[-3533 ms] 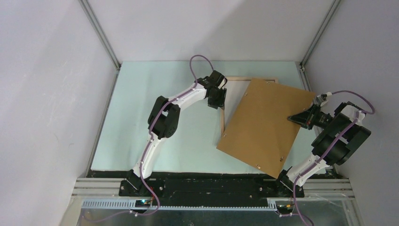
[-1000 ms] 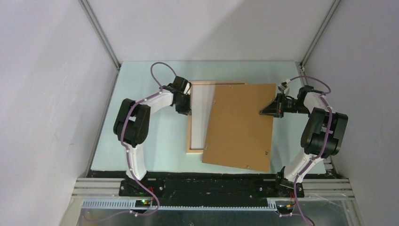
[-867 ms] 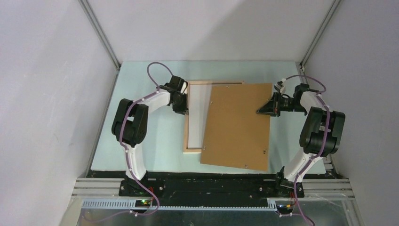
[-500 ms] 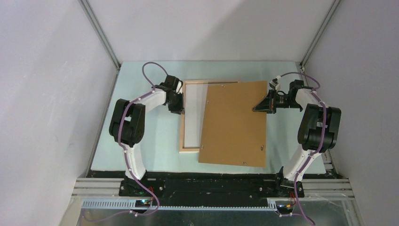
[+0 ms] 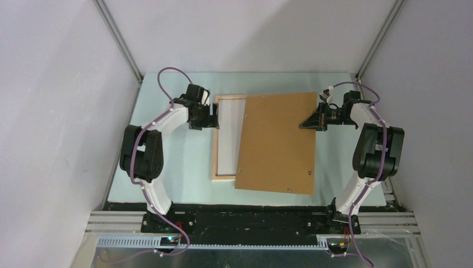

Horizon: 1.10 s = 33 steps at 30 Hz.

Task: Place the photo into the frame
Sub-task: Place the photo frame item in the photo frame.

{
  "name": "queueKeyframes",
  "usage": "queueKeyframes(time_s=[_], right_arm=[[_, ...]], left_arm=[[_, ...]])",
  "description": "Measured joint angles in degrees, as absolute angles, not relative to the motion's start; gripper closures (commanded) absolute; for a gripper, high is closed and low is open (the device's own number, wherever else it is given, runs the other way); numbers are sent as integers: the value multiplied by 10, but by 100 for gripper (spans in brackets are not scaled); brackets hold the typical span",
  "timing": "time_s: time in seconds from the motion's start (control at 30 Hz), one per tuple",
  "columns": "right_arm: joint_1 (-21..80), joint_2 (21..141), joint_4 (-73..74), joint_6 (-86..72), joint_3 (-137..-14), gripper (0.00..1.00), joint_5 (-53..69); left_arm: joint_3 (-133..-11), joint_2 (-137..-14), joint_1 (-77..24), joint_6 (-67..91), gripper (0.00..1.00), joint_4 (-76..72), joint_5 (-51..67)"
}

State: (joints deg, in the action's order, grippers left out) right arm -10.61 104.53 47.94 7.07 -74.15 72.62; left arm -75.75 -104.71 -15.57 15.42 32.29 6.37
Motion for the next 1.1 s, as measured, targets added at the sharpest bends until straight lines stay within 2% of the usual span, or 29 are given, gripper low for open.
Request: queueKeyframes(time_s=[0.17, 0.37, 0.63, 1.0, 1.1], right_arm=[[-103, 1044, 474, 58, -749, 100, 736], [-94, 1040, 452, 24, -754, 100, 749], [-79, 1013, 401, -35, -756, 100, 761], [-50, 1016, 285, -146, -761, 100, 752], [-38, 1045, 301, -146, -807, 100, 750]], left_arm=[[-764, -1014, -156, 138, 10, 323, 94], [-803, -1010, -156, 119, 1, 324, 245], [-820, -1021, -157, 100, 2, 314, 378], [-808, -1017, -150, 74, 4, 313, 376], [-793, -995, -136, 62, 4, 314, 368]])
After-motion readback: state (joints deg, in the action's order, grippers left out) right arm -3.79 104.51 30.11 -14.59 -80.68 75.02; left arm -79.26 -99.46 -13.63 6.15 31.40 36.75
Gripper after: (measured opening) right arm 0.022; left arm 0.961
